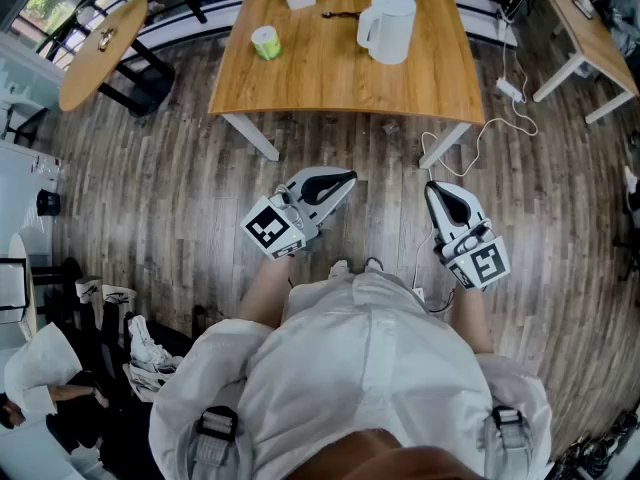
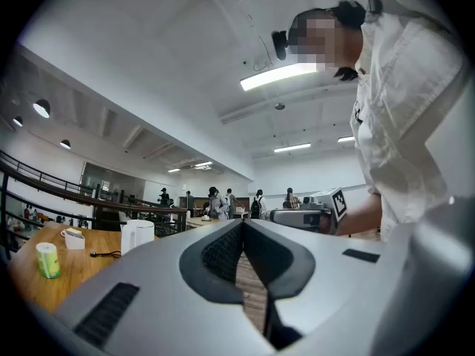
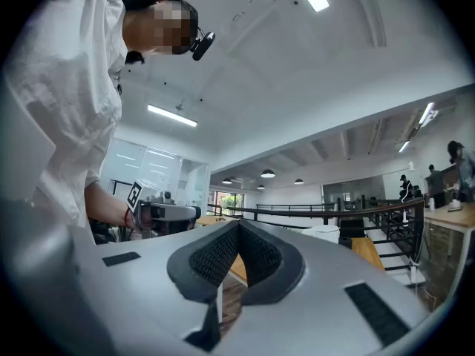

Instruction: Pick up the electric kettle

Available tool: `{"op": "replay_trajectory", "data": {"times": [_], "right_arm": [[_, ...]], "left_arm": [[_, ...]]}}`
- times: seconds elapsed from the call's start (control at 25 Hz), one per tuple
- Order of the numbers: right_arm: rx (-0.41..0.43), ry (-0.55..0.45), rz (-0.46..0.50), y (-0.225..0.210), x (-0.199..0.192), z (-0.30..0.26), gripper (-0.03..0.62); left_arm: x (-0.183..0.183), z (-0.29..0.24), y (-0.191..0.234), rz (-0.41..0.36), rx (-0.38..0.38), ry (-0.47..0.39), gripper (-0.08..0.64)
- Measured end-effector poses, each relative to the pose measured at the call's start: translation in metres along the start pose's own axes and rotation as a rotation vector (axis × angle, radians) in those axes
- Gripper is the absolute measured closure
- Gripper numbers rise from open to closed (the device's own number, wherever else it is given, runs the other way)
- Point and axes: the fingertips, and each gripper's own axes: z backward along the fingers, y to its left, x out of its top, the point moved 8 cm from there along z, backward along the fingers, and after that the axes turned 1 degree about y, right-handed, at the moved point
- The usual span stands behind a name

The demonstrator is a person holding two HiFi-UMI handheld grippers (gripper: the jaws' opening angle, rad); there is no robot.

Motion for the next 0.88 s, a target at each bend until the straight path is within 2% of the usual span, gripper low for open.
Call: {"op": "replay_trajectory", "data": {"times": [0.88], "right_arm": [[-0.010,0.003,-0.004,-0.0003,-0.0001,-0.0067,0.583]], "left_arm": [[0.0007,0.0000,0.0070,0.004,-0.012,-0.001,0.554]]}}
